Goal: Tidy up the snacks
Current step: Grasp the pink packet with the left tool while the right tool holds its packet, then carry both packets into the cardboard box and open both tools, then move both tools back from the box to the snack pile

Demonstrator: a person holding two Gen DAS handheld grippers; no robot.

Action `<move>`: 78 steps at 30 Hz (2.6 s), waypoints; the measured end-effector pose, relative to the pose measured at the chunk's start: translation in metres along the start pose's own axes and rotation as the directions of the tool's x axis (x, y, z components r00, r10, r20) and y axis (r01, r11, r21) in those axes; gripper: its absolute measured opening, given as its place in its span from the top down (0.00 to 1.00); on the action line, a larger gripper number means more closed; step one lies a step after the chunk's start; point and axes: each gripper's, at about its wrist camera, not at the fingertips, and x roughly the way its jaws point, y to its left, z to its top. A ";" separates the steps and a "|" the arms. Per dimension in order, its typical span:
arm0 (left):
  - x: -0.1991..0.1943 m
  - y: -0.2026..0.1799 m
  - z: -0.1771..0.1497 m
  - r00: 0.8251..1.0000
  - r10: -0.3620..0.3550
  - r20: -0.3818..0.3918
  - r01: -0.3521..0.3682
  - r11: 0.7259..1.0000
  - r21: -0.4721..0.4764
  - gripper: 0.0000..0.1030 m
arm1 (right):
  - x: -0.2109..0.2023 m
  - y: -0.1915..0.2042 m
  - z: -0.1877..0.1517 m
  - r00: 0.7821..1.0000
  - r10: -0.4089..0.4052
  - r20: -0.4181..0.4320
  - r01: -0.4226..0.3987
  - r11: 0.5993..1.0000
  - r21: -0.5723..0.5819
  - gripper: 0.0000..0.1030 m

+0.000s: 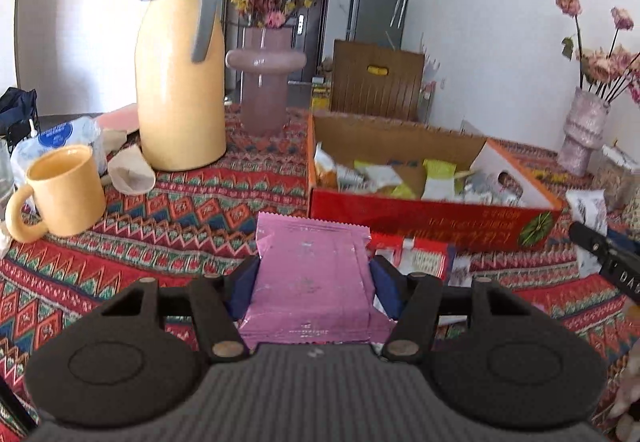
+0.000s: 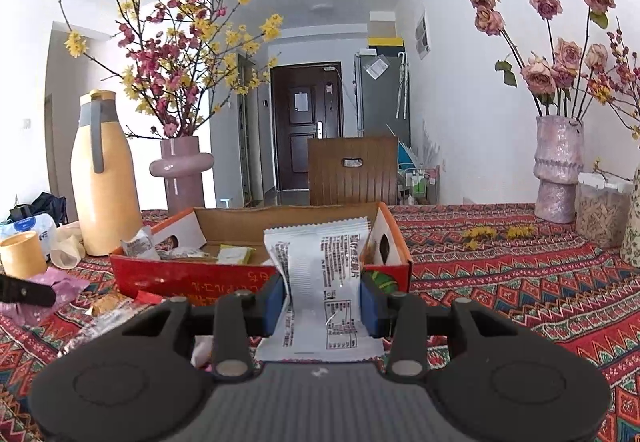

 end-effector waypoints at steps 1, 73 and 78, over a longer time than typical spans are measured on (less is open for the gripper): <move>-0.001 -0.001 0.003 1.000 -0.005 0.011 0.005 1.000 -0.001 0.40 | 0.000 0.001 0.001 1.000 0.002 0.003 -0.002 1.000 -0.001 0.62; 0.094 -0.032 0.071 0.986 0.003 0.167 0.009 0.997 -0.071 0.00 | 0.120 0.010 0.053 0.999 -0.046 -0.005 0.046 0.999 -0.012 0.00; 0.070 -0.035 0.077 0.982 0.000 0.189 0.012 0.998 -0.063 0.00 | 0.107 0.011 0.060 0.999 -0.035 0.021 0.035 0.999 -0.023 0.00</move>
